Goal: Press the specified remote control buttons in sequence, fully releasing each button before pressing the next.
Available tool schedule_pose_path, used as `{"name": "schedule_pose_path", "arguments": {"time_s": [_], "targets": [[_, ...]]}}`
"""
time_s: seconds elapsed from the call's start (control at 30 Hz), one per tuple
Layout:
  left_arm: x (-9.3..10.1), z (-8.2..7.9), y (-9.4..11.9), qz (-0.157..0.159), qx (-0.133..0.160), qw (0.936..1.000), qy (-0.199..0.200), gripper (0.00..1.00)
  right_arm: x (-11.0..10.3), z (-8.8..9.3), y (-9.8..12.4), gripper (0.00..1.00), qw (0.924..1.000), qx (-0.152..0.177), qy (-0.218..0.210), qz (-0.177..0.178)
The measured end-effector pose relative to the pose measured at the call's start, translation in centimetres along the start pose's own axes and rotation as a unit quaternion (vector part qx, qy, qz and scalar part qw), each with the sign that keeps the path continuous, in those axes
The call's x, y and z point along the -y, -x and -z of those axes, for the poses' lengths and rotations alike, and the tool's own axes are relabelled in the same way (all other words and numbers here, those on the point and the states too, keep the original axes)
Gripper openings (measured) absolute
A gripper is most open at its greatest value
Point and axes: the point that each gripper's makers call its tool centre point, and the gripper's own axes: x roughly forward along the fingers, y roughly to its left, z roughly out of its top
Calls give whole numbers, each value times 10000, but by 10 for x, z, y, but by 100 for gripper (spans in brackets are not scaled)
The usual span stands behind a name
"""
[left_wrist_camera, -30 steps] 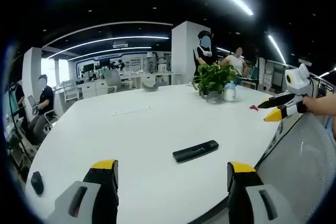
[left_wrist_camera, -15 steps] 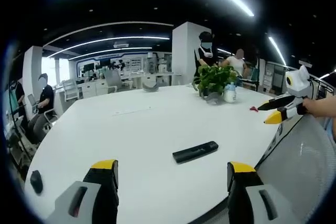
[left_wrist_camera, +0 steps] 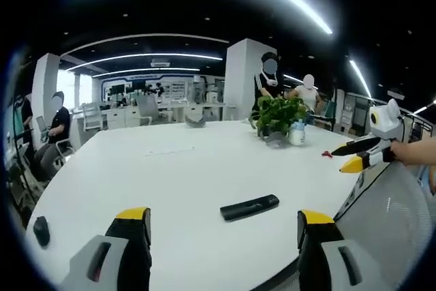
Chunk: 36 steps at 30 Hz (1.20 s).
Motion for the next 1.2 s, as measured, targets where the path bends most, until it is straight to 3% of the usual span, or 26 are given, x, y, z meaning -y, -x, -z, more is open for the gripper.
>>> {"name": "schedule_pose_path", "arguments": {"time_s": [0.53,0.67,0.93,1.0,1.03,1.2], "targets": [[-5,0,-1,-119,-1,9999,-101,92,8,-13,4,60,9987,459,-203,-53],[-6,0,0,-171,-18,9997,-199,91,12,-12,1,59,9986,430,-285,-99],[-9,-2,0,-324,-12,9994,-148,87,4,-2,-7,59,9994,108,101,-302],[-8,1,-1,-310,-78,9994,-93,89,7,4,-9,60,9996,-57,52,-265],[-6,7,-3,-261,-249,9993,-82,89,9,5,-9,60,9997,-79,19,-244],[7,24,-8,68,-717,9974,-72,96,16,5,-6,60,9999,-37,-120,-63]]}}
